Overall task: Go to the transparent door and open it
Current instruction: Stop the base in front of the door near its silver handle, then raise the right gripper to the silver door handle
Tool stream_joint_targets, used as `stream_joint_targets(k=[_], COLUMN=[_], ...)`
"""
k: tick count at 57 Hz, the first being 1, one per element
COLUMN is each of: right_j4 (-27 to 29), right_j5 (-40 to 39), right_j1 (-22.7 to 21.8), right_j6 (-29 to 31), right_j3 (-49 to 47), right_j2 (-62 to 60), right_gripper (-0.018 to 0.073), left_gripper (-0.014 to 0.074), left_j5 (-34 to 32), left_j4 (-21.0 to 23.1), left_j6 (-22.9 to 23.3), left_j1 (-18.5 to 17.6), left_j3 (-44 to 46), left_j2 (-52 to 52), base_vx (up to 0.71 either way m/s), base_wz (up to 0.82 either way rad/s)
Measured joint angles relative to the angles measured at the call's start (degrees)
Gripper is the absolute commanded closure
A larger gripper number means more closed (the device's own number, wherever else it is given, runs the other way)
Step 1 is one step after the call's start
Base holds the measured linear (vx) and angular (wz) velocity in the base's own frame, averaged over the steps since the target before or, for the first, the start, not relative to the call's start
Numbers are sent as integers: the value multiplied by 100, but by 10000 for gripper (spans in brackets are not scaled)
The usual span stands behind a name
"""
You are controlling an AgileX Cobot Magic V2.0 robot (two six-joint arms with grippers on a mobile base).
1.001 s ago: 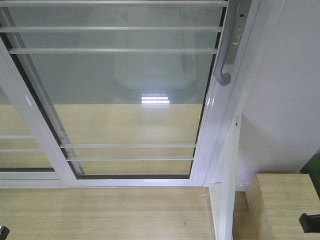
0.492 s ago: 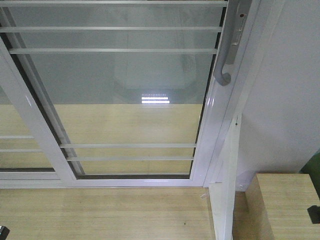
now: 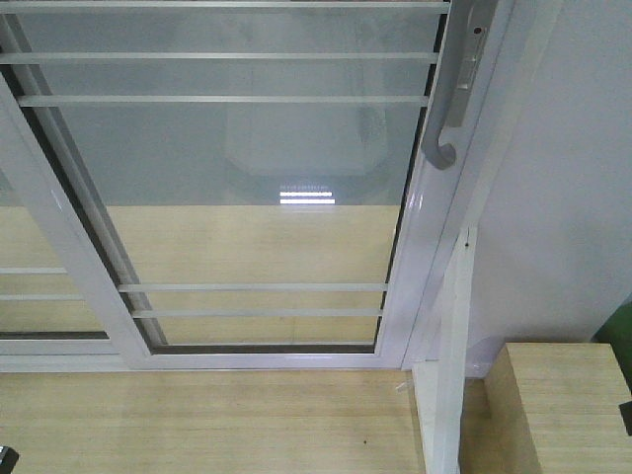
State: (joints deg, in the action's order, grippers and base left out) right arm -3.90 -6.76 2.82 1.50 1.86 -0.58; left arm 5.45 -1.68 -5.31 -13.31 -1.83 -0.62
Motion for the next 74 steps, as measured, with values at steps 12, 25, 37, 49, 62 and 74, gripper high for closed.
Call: stream_joint_targets(k=[12, 25, 37, 49, 62, 74], right_j4=[0, 0, -18, -23, -30, -22], right_j5=[-202, -68, 810, 896, 676, -15], right_j1=[0, 0, 0, 0, 0, 0], right_j6=[5, -245, -312, -287, -12, -71], right_j3=[0, -12, -826, -2058, -2910, -2962], right_j2=[0, 0, 705, 2355, 3889, 4532], right_gripper=[558, 558, 558, 558, 558, 558], left_gripper=[603, 603, 603, 603, 603, 603], left_j5=[-7, -867, -456, -323, -418, -1050], left_j4=[0, 201, 402, 843, 888, 888], left_j6=[0, 215, 269, 269, 269, 269], left_j1=[0, 0, 0, 0, 0, 0], left_j3=[0, 0, 820, 2134, 3138, 3300], left_j2=[0, 5, 761, 2497, 4149, 4835], base_vx=[0, 0, 0, 0, 0, 0], base_wz=[0, 0, 0, 0, 0, 0])
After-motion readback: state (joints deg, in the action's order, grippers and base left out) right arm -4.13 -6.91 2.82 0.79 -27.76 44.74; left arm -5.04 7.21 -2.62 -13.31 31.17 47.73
